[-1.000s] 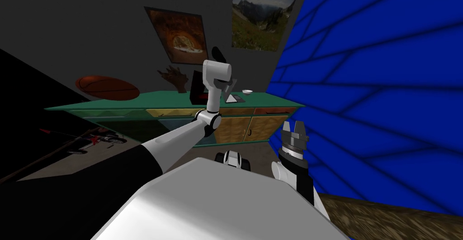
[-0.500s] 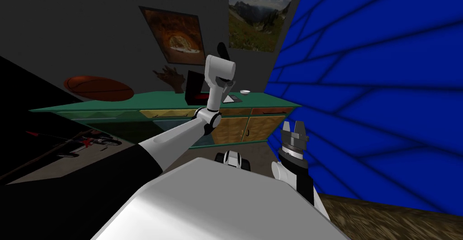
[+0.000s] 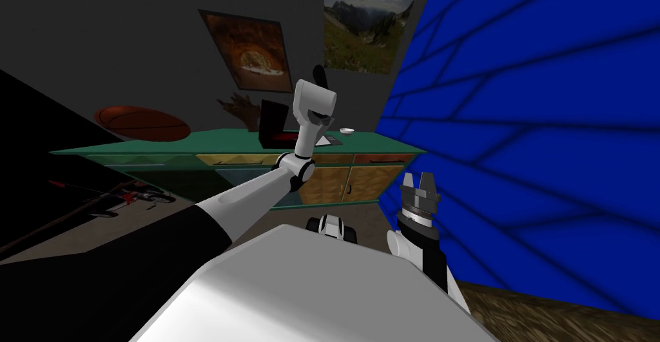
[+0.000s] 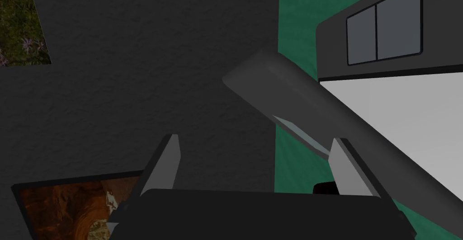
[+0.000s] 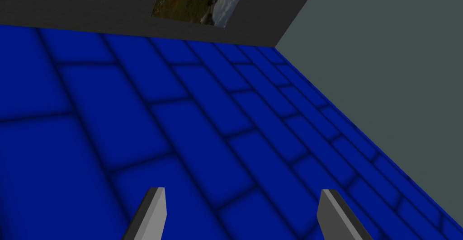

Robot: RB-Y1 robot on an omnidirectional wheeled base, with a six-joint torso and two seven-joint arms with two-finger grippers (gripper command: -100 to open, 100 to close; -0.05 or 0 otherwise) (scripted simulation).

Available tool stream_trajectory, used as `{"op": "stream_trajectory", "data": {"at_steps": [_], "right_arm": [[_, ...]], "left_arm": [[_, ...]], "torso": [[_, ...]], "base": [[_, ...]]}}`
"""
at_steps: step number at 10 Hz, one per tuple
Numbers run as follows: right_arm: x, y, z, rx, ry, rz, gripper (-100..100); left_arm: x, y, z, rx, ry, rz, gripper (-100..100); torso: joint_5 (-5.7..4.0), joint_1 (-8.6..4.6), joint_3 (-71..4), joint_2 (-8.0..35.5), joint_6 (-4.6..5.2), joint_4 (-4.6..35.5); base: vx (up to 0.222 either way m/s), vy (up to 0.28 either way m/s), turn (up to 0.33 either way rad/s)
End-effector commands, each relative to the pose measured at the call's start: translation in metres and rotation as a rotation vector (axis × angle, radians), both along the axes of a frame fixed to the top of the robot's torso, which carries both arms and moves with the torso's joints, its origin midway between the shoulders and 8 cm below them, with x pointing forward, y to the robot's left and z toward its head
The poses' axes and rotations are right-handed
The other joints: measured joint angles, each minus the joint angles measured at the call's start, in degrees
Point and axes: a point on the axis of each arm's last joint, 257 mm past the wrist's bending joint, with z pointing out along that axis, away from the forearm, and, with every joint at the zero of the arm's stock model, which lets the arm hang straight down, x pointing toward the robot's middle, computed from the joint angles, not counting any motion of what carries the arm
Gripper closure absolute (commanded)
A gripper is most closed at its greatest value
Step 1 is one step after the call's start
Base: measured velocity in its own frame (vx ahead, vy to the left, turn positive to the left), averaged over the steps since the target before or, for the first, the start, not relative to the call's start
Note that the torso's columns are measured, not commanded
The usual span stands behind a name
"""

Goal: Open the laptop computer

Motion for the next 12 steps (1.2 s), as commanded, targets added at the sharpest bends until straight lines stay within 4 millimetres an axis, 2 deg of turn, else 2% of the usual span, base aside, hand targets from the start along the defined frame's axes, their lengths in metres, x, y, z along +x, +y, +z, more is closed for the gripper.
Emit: {"op": "stream_trajectory", "data": {"at_steps": [1, 2, 3, 7, 8, 9, 12], "right_arm": [[0.000, 0.000, 0.000, 0.000, 0.000, 0.000, 0], [0.000, 0.000, 0.000, 0.000, 0.000, 0.000, 0], [0.000, 0.000, 0.000, 0.000, 0.000, 0.000, 0], [0.000, 0.000, 0.000, 0.000, 0.000, 0.000, 0], [0.000, 0.000, 0.000, 0.000, 0.000, 0.000, 0], [0.000, 0.000, 0.000, 0.000, 0.000, 0.000, 0], [0.000, 0.000, 0.000, 0.000, 0.000, 0.000, 0]], "left_arm": [[0.002, 0.009, -0.005, 0.012, 0.012, 0.021, -100], [0.003, 0.010, -0.005, 0.014, 0.014, 0.025, -100], [0.003, 0.010, -0.005, 0.014, 0.013, 0.024, 100], [0.002, 0.006, -0.027, 0.174, 0.102, 0.038, 100], [0.002, 0.006, -0.024, 0.149, 0.088, 0.036, 100], [0.010, 0.019, -0.037, 0.190, 0.097, 0.072, -100], [0.018, 0.034, -0.050, 0.235, 0.102, 0.113, -100]], "torso": [[0.03, 0.11, 0.05, 0.07, 0.01, 0.00], [0.15, 0.54, 0.03, 0.03, 0.01, 0.01], [0.24, 0.71, -0.02, -0.04, -0.04, -0.01], [0.06, 0.18, -0.06, -0.10, -0.04, -0.03], [0.08, 0.22, -0.03, -0.04, -0.04, -0.01], [0.14, 0.43, 0.04, 0.07, -0.06, 0.03], [0.05, 0.06, 0.02, 0.01, 0.00, -0.15]], "base": [[-0.020, -0.090, 0.023], [-0.002, -0.020, -0.004], [-0.002, -0.010, -0.003], [0.041, -0.056, -0.029], [0.024, -0.035, -0.004], [-0.019, -0.094, 0.076], [-0.026, -0.170, 0.065]]}}
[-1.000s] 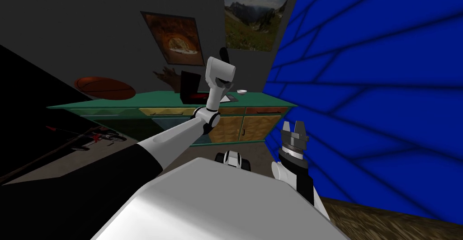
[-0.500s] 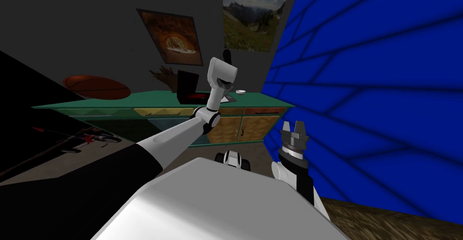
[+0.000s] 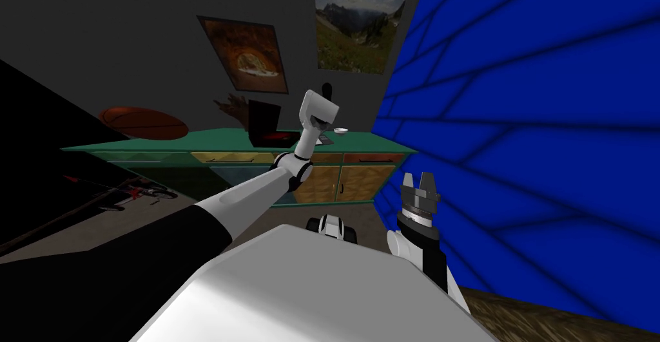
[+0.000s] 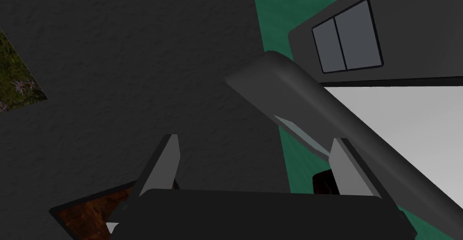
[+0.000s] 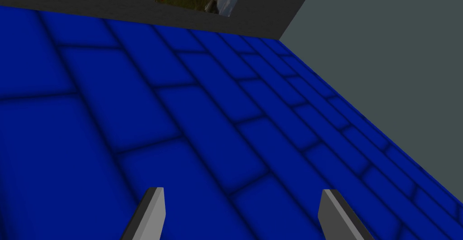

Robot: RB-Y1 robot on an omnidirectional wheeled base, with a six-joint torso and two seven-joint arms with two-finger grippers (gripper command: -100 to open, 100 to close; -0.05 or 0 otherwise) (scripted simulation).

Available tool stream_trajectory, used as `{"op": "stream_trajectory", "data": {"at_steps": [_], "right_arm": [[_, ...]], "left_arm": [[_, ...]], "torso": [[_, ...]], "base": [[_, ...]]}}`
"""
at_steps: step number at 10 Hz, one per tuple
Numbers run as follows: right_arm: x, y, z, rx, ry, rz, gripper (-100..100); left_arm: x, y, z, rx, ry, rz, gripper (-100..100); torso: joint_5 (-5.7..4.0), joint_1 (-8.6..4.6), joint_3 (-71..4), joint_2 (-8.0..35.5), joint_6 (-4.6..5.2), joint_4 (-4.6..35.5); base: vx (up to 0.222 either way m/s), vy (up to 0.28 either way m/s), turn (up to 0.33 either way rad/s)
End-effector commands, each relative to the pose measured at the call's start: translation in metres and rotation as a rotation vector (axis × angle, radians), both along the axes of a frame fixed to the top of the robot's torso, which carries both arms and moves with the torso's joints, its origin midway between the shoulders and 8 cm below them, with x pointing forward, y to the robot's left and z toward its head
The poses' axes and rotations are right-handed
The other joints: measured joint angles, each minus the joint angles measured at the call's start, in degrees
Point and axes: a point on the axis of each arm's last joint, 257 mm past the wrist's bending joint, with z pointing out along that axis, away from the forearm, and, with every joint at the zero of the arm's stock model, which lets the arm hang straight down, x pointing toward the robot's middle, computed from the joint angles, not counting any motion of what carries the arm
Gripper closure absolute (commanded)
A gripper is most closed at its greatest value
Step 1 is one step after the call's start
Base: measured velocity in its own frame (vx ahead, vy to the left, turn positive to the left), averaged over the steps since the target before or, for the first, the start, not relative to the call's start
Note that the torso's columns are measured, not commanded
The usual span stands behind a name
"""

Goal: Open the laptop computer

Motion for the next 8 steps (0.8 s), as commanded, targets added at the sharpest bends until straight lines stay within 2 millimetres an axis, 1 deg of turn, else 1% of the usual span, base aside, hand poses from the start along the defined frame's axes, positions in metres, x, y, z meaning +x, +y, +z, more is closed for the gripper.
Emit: {"op": "stream_trajectory", "data": {"at_steps": [1, 2, 3, 4, 5, 6, 7, 8], "right_arm": [[0.000, 0.000, 0.000, 0.000, 0.000, 0.000, 0], [0.000, 0.000, 0.000, 0.000, 0.000, 0.000, 0], [0.000, 0.000, 0.000, 0.000, 0.000, 0.000, 0], [0.000, 0.000, 0.000, 0.000, 0.000, 0.000, 0], [0.000, 0.000, 0.000, 0.000, 0.000, 0.000, 0], [0.000, 0.000, 0.000, 0.000, 0.000, 0.000, 0], [0.000, 0.000, 0.000, 0.000, 0.000, 0.000, 0], [0.000, 0.000, 0.000, 0.000, 0.000, 0.000, 0]], "left_arm": [[0.008, 0.017, -0.019, 0.051, 0.011, 0.040, -100], [0.005, 0.013, -0.015, 0.036, 0.010, 0.028, -100], [0.005, 0.013, -0.015, 0.039, 0.009, 0.030, -100], [0.012, 0.039, 0.013, 0.063, -0.029, 0.054, -100], [0.018, 0.048, 0.002, 0.063, 0.004, 0.062, -100], [0.018, 0.056, 0.002, 0.052, 0.011, 0.065, -100], [0.021, 0.076, 0.033, 0.078, -0.040, 0.084, -100], [0.027, 0.085, 0.018, 0.077, 0.002, 0.091, -100]], "torso": [[0.06, 0.26, -0.03, -0.03, -0.03, 0.09], [0.11, 0.39, -0.07, -0.09, -0.06, 0.12], [0.15, 0.58, -0.09, -0.11, -0.06, 0.13], [0.17, 0.61, -0.08, -0.09, -0.07, 0.13], [0.06, 0.19, -0.04, -0.02, -0.07, 0.16], [-0.02, 0.02, -0.01, 0.00, -0.04, 0.15], [0.04, 0.27, -0.01, 0.00, -0.04, 0.16], [0.05, 0.21, -0.04, -0.03, -0.05, 0.16]], "base": [[-0.028, -0.137, 0.055], [-0.009, -0.067, 0.016], [-0.003, -0.015, -0.006], [-0.013, -0.106, 0.041], [-0.015, -0.146, 0.041], [-0.008, -0.081, 0.002], [0.004, -0.116, 0.033], [-0.012, -0.122, 0.032]]}}
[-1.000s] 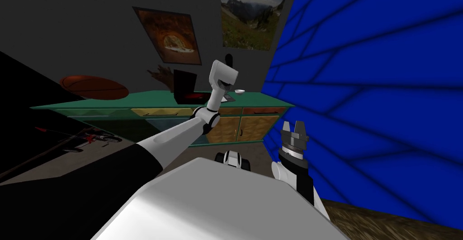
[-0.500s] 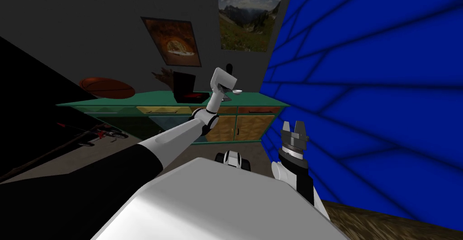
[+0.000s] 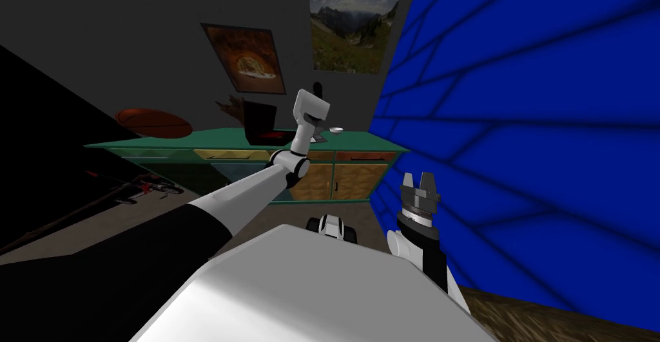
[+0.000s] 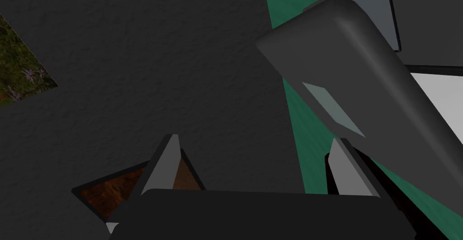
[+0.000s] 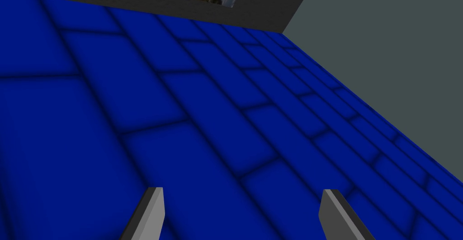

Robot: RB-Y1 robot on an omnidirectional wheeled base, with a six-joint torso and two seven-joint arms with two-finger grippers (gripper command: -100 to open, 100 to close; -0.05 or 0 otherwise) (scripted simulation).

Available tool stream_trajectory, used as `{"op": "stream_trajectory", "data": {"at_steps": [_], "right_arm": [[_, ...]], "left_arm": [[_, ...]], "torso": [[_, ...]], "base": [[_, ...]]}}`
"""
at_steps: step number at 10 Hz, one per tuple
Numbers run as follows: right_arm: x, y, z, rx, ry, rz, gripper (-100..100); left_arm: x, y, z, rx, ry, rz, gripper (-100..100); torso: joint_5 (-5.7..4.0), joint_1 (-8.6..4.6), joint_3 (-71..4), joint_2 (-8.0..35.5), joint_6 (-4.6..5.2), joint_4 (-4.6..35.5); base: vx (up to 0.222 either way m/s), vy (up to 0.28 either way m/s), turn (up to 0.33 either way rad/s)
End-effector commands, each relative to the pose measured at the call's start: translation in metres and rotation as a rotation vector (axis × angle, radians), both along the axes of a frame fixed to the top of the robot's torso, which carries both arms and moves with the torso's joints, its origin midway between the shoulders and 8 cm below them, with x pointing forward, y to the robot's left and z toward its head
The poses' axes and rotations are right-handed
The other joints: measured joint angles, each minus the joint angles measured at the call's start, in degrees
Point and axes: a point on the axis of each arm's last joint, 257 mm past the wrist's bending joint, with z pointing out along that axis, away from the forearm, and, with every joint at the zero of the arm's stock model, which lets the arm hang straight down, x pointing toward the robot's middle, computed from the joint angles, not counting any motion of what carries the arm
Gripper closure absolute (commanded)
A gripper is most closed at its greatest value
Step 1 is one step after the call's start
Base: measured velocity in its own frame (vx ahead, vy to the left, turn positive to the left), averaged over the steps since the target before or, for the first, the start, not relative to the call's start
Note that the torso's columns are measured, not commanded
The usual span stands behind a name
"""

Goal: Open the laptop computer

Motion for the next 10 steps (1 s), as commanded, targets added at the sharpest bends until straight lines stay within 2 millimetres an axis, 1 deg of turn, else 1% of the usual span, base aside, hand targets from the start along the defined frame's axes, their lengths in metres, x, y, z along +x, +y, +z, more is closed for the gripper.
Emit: {"op": "stream_trajectory", "data": {"at_steps": [1, 2, 3, 4, 5, 6, 7, 8, 9, 10], "right_arm": [[0.000, 0.000, 0.000, 0.000, 0.000, 0.000, 0], [0.000, 0.000, 0.000, 0.000, 0.000, 0.000, 0], [0.000, 0.000, 0.000, 0.000, 0.000, 0.000, 0], [0.000, 0.000, 0.000, 0.000, 0.000, 0.000, 0], [0.000, 0.000, 0.000, 0.000, 0.000, 0.000, 0], [0.000, 0.000, 0.000, 0.000, 0.000, 0.000, 0], [0.000, 0.000, 0.000, 0.000, 0.000, 0.000, 0], [0.000, 0.000, 0.000, 0.000, 0.000, 0.000, 0], [0.000, 0.000, 0.000, 0.000, 0.000, 0.000, 0], [0.000, 0.000, 0.000, 0.000, 0.000, 0.000, 0]], "left_arm": [[0.007, 0.031, -0.001, 0.006, 0.027, 0.015, -100], [0.007, 0.037, -0.002, -0.012, 0.030, 0.019, -100], [0.010, 0.058, 0.024, 0.019, -0.006, 0.035, -100], [0.014, 0.066, 0.012, 0.014, 0.026, 0.036, -100], [0.014, 0.074, 0.009, 0.004, 0.037, 0.036, -100], [0.014, 0.077, 0.008, -0.010, 0.037, 0.038, -100], [0.013, 0.097, 0.035, 0.020, -0.002, 0.051, -100], [0.015, 0.103, 0.030, 0.017, 0.010, 0.047, -100], [0.019, 0.110, 0.017, 0.000, 0.042, 0.045, -100], [0.015, 0.129, 0.048, 0.028, -0.008, 0.059, -100]], "torso": [[0.01, 0.05, 0.02, 0.02, 0.01, -0.02], [0.06, 0.23, 0.03, 0.04, 0.00, 0.00], [0.10, 0.34, 0.02, 0.01, -0.01, -0.01], [0.03, 0.04, 0.00, 0.00, -0.02, 0.00], [-0.04, -0.11, 0.02, 0.02, 0.02, -0.02], [-0.01, 0.03, 0.03, 0.03, 0.02, 0.00], [0.05, 0.19, 0.01, 0.00, 0.00, -0.01], [-0.01, -0.07, -0.01, -0.01, -0.02, -0.01], [-0.05, -0.11, 0.02, 0.03, 0.02, -0.01], [0.03, 0.16, 0.03, 0.04, 0.02, -0.01]], "base": [[-0.018, -0.066, 0.000], [-0.008, -0.015, -0.006], [-0.003, -0.081, 0.051], [-0.015, -0.111, 0.034], [-0.016, -0.066, -0.005], [-0.006, -0.027, -0.009], [0.003, -0.114, 0.037], [-0.014, -0.136, 0.046], [-0.020, -0.066, 0.002], [-0.007, -0.135, 0.026]]}}
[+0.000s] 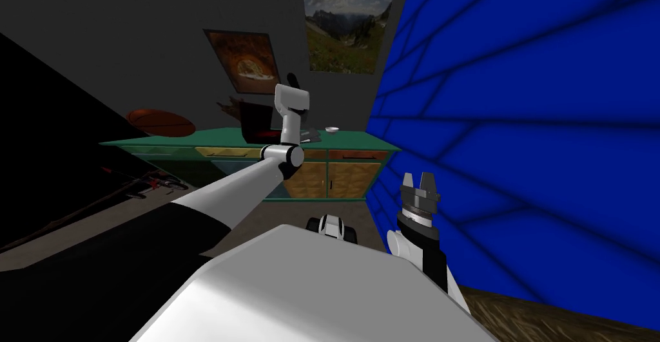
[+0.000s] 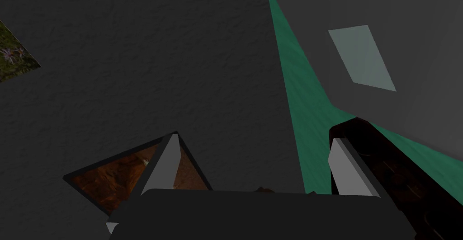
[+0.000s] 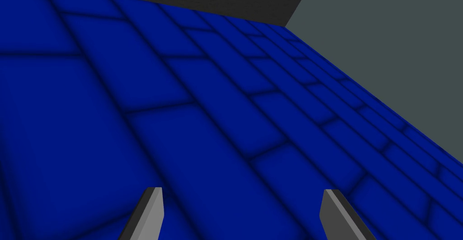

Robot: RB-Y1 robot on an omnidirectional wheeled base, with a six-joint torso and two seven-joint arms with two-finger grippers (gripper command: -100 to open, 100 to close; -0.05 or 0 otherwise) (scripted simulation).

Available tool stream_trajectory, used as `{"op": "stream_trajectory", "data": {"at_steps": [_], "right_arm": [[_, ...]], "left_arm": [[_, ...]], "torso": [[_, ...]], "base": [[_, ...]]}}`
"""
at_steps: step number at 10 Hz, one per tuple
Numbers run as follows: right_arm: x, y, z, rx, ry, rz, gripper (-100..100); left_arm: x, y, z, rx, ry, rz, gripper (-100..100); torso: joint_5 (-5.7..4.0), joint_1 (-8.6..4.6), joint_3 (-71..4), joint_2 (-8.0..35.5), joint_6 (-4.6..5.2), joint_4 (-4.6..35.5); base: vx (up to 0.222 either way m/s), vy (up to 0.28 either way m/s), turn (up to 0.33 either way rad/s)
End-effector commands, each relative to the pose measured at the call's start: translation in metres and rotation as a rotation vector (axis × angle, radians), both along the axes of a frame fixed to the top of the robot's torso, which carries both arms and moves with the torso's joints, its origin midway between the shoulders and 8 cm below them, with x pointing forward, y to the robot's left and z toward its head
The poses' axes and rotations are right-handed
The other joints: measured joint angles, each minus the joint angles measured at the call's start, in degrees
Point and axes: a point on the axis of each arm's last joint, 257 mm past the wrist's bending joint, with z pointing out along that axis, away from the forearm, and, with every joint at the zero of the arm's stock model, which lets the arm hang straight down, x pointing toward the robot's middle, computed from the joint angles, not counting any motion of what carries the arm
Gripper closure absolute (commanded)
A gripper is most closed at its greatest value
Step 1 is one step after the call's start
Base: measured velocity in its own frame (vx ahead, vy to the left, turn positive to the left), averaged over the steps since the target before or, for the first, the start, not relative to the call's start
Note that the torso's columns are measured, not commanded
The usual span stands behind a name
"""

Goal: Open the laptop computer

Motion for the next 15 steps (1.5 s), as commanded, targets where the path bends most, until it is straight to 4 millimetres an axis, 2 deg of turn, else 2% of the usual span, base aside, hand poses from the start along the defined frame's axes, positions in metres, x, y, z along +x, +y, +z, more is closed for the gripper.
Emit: {"op": "stream_trajectory", "data": {"at_steps": [1, 2, 3, 4, 5, 7, 8, 10, 11, 12, 14, 15], "right_arm": [[0.000, 0.000, 0.000, 0.000, 0.000, 0.000, 0], [0.000, 0.000, 0.000, 0.000, 0.000, 0.000, 0], [0.000, 0.000, 0.000, 0.000, 0.000, 0.000, 0], [0.000, 0.000, 0.000, 0.000, 0.000, 0.000, 0], [0.000, 0.000, 0.000, 0.000, 0.000, 0.000, 0], [0.000, 0.000, 0.000, 0.000, 0.000, 0.000, 0], [0.000, 0.000, 0.000, 0.000, 0.000, 0.000, 0], [0.000, 0.000, 0.000, 0.000, 0.000, 0.000, 0], [0.000, 0.000, 0.000, 0.000, 0.000, 0.000, 0], [0.000, 0.000, 0.000, 0.000, 0.000, 0.000, 0], [0.000, 0.000, 0.000, 0.000, 0.000, 0.000, 0], [0.000, 0.000, 0.000, 0.000, 0.000, 0.000, 0]], "left_arm": [[0.004, 0.024, 0.013, 0.021, -0.008, 0.003, -100], [0.008, 0.029, -0.003, 0.004, 0.028, -0.004, -100], [0.007, 0.033, -0.005, -0.019, 0.027, -0.003, -100], [0.006, 0.049, 0.019, 0.015, -0.006, 0.003, -100], [0.011, 0.051, 0.003, 0.007, 0.027, -0.010, -100], [0.011, 0.058, -0.004, -0.022, 0.033, -0.016, -100], [0.011, 0.072, 0.017, 0.007, 0.001, -0.014, -100], [0.016, 0.075, -0.003, -0.014, 0.036, -0.039, -100], [0.016, 0.076, -0.004, -0.026, 0.034, -0.040, -100], [0.015, 0.088, 0.017, 0.001, 0.000, -0.041, -100], [0.021, 0.087, -0.003, -0.020, 0.031, -0.072, -100], [0.021, 0.088, -0.004, -0.029, 0.030, -0.073, -100]], "torso": [[-0.04, -0.20, -0.02, -0.02, -0.02, 0.02], [-0.04, -0.15, -0.01, -0.01, 0.00, 0.00], [0.04, 0.10, -0.02, -0.03, -0.01, -0.01], [0.09, 0.23, -0.04, -0.06, -0.03, -0.01], [0.00, -0.12, 0.00, 0.03, -0.05, 0.03], [-0.05, -0.16, -0.05, -0.08, 0.01, -0.02], [0.01, 0.03, -0.07, -0.11, -0.01, -0.02], [-0.07, -0.24, 0.04, 0.06, 0.01, 0.02], [-0.02, -0.04, 0.00, -0.01, 0.00, 0.01], [0.06, 0.14, -0.06, -0.09, -0.03, -0.02], [-0.07, -0.24, 0.00, 0.00, 0.00, 0.01], [-0.04, -0.13, -0.02, -0.03, 0.01, 0.00]], "base": [[-0.015, -0.134, 0.041], [-0.018, -0.052, 0.002], [-0.008, 0.003, -0.011], [-0.032, -0.075, 0.042], [-0.025, -0.112, 0.041], [0.004, -0.050, -0.005], [-0.015, -0.106, 0.039], [-0.023, -0.096, 0.021], [0.007, -0.019, -0.011], [-0.017, -0.086, 0.043], [-0.014, -0.095, 0.020], [0.001, -0.028, -0.009]]}}
